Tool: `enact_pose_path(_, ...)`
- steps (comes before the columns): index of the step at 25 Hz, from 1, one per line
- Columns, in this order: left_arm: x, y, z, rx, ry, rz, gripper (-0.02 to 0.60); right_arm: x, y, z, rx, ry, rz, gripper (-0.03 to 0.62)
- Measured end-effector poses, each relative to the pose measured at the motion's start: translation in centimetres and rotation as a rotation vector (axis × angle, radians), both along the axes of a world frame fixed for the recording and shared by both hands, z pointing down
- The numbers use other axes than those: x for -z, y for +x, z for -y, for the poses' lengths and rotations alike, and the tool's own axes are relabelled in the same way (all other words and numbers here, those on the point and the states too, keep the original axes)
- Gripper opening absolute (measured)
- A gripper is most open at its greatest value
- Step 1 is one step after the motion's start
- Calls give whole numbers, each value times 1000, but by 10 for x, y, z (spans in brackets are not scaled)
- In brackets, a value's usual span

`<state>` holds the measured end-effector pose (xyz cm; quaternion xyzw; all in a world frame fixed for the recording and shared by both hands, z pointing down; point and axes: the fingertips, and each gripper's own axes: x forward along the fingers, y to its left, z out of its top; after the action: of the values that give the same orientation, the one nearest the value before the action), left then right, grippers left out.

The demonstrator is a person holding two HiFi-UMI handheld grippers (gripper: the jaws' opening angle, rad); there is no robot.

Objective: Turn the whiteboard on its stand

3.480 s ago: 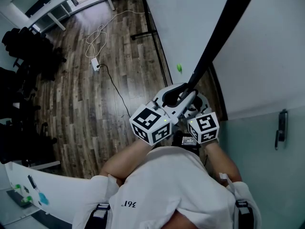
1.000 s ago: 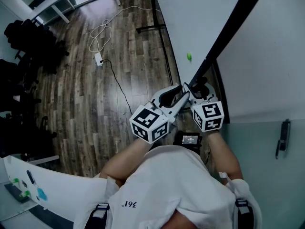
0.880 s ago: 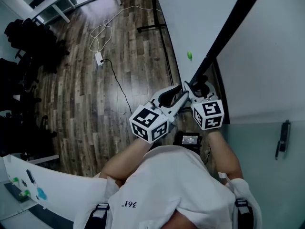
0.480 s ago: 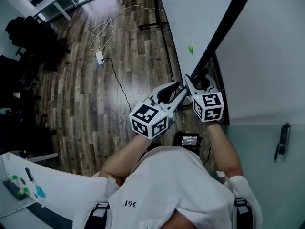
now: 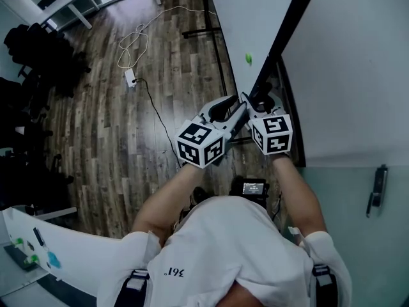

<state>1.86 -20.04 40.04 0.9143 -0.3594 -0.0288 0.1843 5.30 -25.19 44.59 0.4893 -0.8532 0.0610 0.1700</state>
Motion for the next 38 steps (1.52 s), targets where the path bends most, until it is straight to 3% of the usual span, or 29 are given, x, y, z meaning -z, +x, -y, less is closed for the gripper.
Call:
enact_pose_path(6, -5, 5, 17, 11, -26, 3, 124, 2, -10, 19, 12, -5, -11, 189)
enact_pose_path(14, -9, -21, 28, 71, -33, 11, 123, 1, -28, 49, 15, -11, -24, 187)
enact_pose_path(38, -26, -61, 20, 125, -79, 21, 121, 0, -53, 108, 12, -21, -70, 189)
